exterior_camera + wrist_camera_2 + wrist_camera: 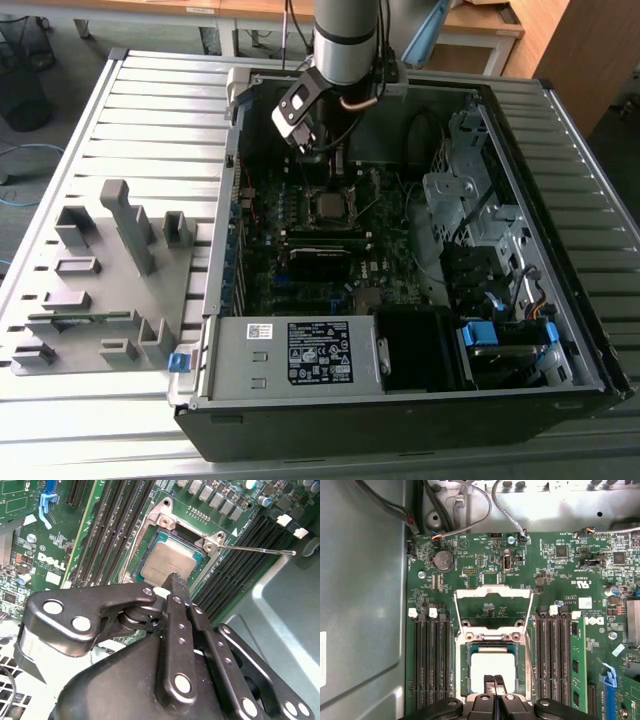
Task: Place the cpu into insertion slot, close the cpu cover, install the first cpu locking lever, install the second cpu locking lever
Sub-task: 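Place the cpu into insertion slot, then close the cpu cover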
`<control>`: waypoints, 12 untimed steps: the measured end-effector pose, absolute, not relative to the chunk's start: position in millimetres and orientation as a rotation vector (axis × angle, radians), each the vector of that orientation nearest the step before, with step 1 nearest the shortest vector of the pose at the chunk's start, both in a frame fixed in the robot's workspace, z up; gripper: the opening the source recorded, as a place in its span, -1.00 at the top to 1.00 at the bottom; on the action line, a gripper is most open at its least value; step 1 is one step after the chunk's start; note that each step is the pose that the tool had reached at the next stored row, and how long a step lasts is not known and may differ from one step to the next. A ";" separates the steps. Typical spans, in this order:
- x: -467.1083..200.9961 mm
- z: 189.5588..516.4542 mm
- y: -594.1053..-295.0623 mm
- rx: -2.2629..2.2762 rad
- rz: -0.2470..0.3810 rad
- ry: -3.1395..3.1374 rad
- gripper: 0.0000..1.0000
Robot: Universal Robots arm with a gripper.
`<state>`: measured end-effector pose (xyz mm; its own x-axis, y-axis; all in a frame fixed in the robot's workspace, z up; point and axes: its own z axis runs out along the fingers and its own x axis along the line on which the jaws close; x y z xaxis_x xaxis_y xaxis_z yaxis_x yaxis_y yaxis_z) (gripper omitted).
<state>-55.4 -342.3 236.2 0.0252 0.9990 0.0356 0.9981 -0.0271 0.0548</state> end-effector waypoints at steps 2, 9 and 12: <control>-55.4 236.5 -342.3 2.239 0.100 2.181 0.80; -55.4 238.9 -342.3 2.239 0.099 2.181 0.80; -55.4 241.0 -342.3 2.239 0.099 2.181 0.80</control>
